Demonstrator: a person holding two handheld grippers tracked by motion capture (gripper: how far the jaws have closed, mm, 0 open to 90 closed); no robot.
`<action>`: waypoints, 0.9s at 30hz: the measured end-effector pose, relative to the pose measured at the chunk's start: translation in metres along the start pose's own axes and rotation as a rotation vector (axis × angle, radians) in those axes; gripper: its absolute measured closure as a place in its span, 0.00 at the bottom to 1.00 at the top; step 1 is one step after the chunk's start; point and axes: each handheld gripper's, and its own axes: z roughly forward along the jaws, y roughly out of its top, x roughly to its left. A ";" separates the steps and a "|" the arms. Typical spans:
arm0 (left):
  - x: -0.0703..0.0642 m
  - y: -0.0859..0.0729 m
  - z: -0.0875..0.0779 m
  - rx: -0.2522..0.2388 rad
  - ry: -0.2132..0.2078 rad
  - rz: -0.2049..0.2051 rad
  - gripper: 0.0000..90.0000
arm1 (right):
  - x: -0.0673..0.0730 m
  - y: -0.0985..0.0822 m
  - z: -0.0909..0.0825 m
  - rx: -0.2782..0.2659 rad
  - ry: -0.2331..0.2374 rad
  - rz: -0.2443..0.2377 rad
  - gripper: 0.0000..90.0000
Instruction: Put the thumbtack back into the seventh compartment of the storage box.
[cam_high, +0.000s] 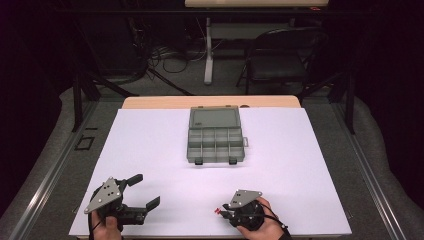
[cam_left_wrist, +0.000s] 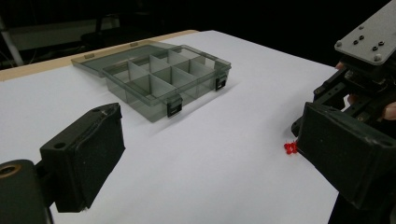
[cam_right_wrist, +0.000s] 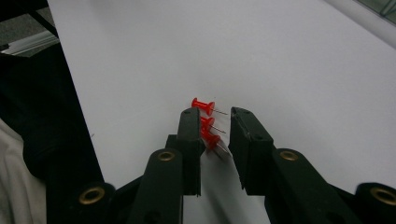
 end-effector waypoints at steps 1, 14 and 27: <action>0.000 0.000 0.000 -0.003 0.006 -0.003 0.08 | 0.000 0.000 0.001 0.001 0.004 -0.004 0.82; 0.002 -0.001 -0.001 -0.006 0.006 -0.012 0.11 | 0.001 -0.002 0.003 0.026 0.024 -0.010 0.91; 0.003 -0.001 -0.002 -0.010 0.021 -0.022 0.12 | 0.000 -0.002 0.003 0.032 0.038 -0.012 0.92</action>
